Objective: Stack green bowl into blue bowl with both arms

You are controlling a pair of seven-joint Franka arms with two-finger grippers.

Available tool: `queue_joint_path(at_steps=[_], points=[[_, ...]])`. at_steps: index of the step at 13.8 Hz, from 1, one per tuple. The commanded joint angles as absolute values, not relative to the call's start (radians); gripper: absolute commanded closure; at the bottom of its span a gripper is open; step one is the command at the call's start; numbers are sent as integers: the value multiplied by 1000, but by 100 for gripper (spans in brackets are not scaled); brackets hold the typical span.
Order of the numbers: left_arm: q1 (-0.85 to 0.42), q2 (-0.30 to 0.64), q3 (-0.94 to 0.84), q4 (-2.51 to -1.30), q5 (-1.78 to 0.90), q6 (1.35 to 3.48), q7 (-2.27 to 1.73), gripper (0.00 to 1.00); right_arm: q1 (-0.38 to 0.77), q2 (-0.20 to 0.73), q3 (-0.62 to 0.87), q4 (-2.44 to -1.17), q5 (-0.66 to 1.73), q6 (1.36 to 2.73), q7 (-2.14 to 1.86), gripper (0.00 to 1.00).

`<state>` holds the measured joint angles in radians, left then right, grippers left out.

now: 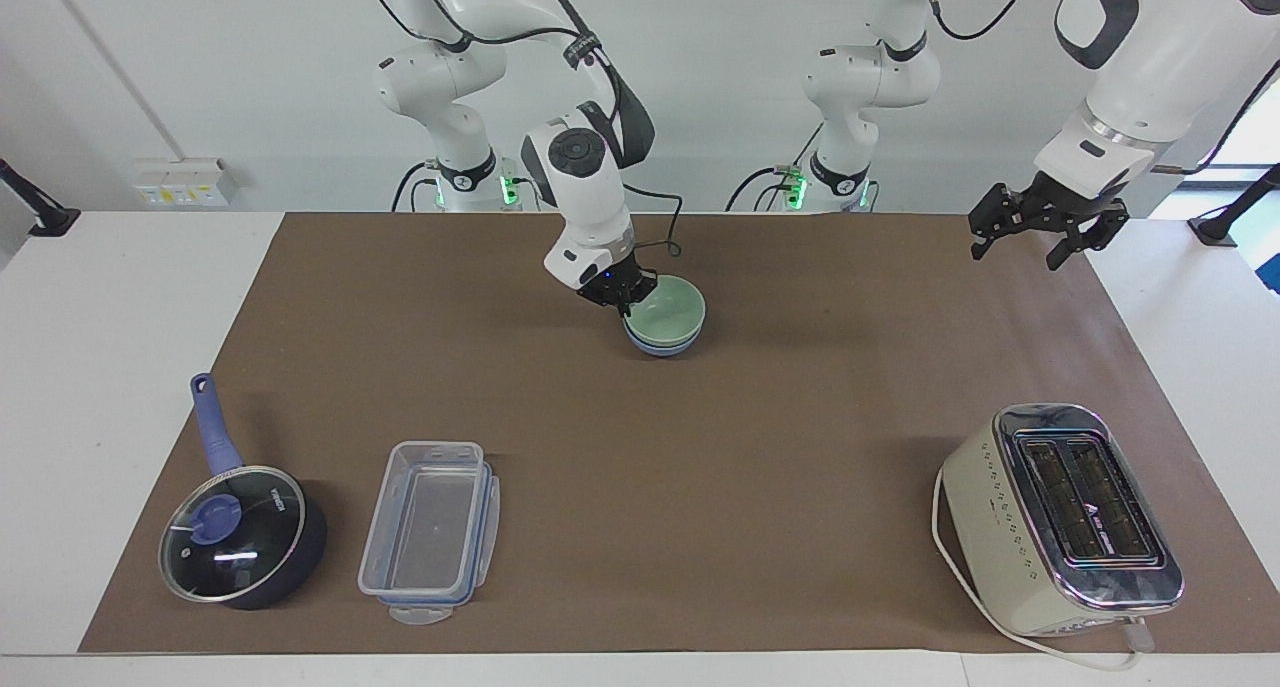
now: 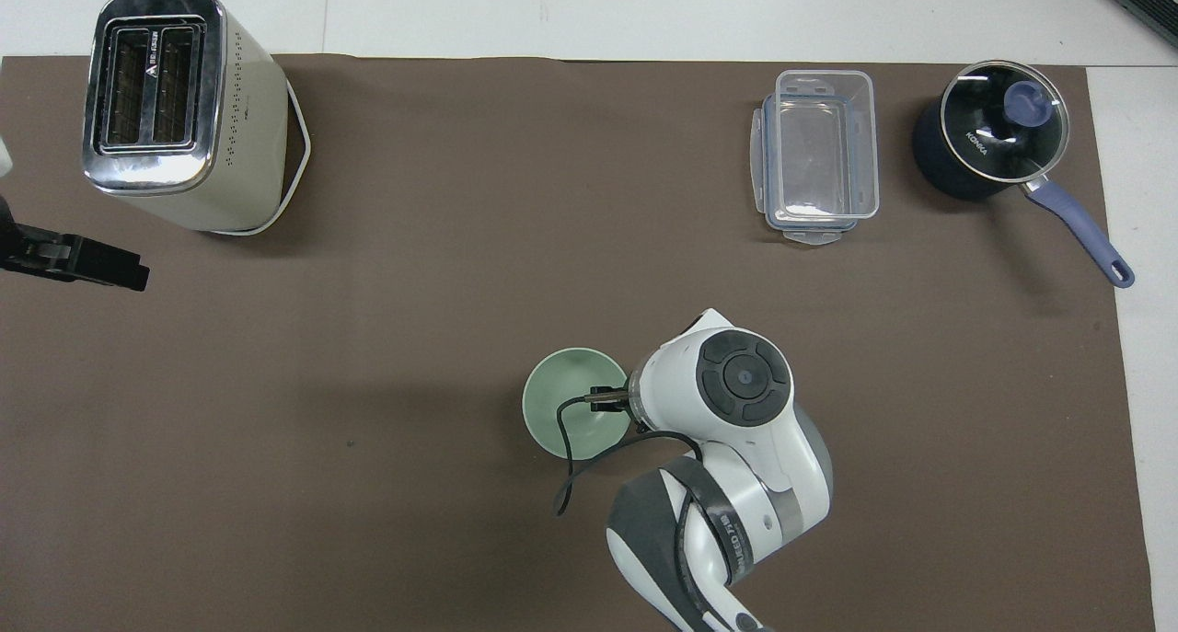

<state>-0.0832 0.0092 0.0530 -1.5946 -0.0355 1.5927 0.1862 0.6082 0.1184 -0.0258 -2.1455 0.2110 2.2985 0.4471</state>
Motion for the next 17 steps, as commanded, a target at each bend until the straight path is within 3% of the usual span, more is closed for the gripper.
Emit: queue_joint_path(at_steps=[1, 4, 5, 10, 17], points=[[-72, 0, 44, -1591, -20, 1580, 193, 0, 603, 115, -23, -2154, 239, 2315, 414, 79], [-72, 0, 44, -1591, -18, 1580, 193, 0, 603, 117, -21, -2145, 239, 2307, 417, 41], [-72, 0, 44, -1591, -18, 1580, 193, 0, 601, 117, -23, -2135, 238, 2307, 417, 0], [-72, 0, 44, -1591, -20, 1580, 193, 0, 505, 72, -35, -2053, 168, 2267, 416, 0], [-72, 0, 44, -1591, -20, 1580, 192, 0, 286, 12, -35, -1873, 92, 2004, 312, 0]])
